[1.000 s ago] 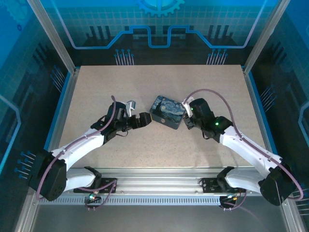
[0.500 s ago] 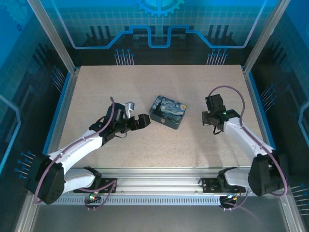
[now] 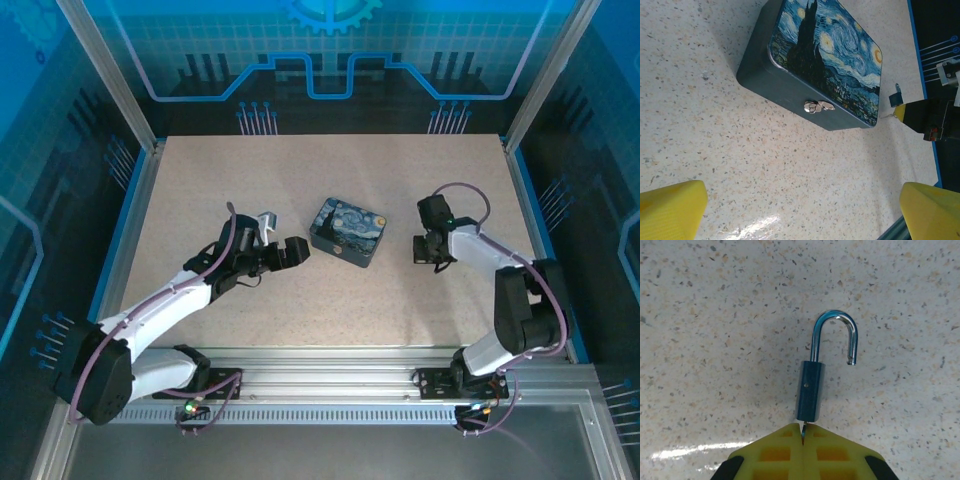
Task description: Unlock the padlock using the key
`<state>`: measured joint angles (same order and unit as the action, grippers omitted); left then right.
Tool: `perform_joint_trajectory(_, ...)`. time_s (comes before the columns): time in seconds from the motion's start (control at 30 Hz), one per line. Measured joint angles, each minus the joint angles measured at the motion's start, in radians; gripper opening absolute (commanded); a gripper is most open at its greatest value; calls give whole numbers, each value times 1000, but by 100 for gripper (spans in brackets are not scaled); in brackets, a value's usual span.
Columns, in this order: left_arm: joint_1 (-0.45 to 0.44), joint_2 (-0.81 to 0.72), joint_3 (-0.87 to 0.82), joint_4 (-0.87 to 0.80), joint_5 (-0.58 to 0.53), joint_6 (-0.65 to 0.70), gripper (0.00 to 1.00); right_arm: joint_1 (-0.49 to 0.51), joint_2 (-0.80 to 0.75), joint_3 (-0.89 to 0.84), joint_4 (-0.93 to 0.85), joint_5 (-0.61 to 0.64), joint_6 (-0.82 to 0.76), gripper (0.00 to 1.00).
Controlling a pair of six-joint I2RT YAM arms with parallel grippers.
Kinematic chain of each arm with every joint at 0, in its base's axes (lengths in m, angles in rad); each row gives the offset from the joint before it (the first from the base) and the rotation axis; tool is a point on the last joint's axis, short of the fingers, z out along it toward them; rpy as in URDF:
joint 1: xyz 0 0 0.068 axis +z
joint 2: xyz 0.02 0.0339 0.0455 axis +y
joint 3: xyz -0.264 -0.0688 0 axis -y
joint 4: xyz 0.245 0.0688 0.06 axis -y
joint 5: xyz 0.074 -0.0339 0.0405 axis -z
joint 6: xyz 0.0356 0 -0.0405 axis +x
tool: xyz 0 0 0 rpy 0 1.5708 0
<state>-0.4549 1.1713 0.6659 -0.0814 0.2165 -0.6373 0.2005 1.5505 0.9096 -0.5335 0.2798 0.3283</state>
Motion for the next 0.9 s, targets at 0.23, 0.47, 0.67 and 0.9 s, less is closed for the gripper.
perform_joint_trajectory(0.23,0,-1,-13,-5,-20,-15,99,-23,30,39,1,-41,17,1)
perform_joint_trajectory(0.47,0,-2,-14,-5,-26,-18,99,-32,62,52,3,-78,30,16)
perform_joint_trajectory(0.67,0,-2,-9,-50,-53,-18,99,-32,46,60,-12,-113,29,36)
perform_joint_trajectory(0.9,13,-2,34,-112,-97,-17,99,-32,-72,61,-40,-124,26,60)
